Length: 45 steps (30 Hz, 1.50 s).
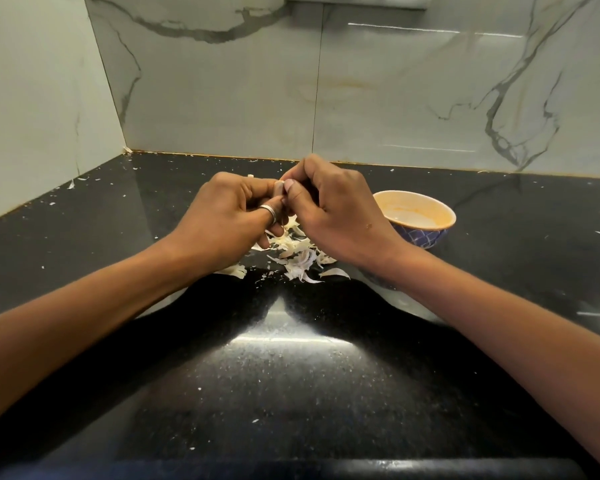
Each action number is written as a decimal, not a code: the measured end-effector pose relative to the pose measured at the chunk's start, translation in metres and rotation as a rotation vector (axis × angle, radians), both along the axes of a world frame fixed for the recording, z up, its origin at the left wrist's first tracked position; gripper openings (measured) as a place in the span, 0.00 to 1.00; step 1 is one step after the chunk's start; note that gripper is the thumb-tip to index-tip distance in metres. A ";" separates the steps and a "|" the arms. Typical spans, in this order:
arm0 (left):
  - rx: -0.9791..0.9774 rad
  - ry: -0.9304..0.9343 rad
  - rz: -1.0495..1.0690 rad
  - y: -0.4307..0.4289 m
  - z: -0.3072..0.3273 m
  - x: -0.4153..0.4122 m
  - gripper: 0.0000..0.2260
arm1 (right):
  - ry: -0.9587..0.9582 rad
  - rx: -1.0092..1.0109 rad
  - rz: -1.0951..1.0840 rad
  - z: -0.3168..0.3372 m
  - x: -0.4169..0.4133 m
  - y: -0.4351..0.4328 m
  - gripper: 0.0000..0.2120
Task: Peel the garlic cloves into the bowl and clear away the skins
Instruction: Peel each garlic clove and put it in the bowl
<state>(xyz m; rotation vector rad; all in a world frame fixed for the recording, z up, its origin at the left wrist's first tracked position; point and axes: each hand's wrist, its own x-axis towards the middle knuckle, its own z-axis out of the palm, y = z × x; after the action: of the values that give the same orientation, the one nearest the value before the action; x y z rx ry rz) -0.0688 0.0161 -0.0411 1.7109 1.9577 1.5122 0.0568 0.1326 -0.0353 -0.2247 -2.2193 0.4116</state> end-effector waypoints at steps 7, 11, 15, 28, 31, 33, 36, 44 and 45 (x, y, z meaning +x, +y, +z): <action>-0.009 -0.044 -0.031 -0.003 0.003 0.005 0.09 | 0.005 -0.057 -0.024 0.000 0.000 -0.002 0.05; -0.002 -0.114 -0.045 -0.003 0.003 0.008 0.09 | 0.028 -0.098 -0.047 0.000 0.000 -0.005 0.05; 0.004 -0.156 -0.039 -0.002 0.003 0.013 0.10 | 0.070 -0.141 -0.080 -0.003 -0.003 -0.009 0.05; -0.018 -0.268 -0.017 -0.002 0.004 0.019 0.09 | 0.060 -0.309 -0.074 -0.003 -0.005 -0.009 0.06; -0.015 -0.312 -0.028 -0.003 0.004 0.022 0.09 | 0.061 -0.307 -0.072 -0.003 -0.006 -0.008 0.06; -0.012 -0.345 -0.034 -0.003 0.004 0.023 0.08 | 0.065 -0.310 -0.073 -0.003 -0.006 -0.007 0.07; -0.005 -0.389 -0.040 -0.003 0.004 0.024 0.08 | 0.075 -0.310 -0.076 -0.003 -0.007 -0.005 0.07; 0.034 -0.437 0.000 -0.002 0.007 0.023 0.08 | 0.068 -0.306 -0.009 0.000 -0.005 -0.004 0.07; 0.035 -0.434 -0.002 -0.003 0.008 0.023 0.08 | 0.066 -0.307 -0.003 0.000 -0.005 -0.003 0.06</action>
<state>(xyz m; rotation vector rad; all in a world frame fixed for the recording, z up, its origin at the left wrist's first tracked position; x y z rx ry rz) -0.0459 0.0135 -0.0334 1.2554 1.7105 1.7460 0.0520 0.1298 -0.0348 -0.3715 -2.0839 0.7487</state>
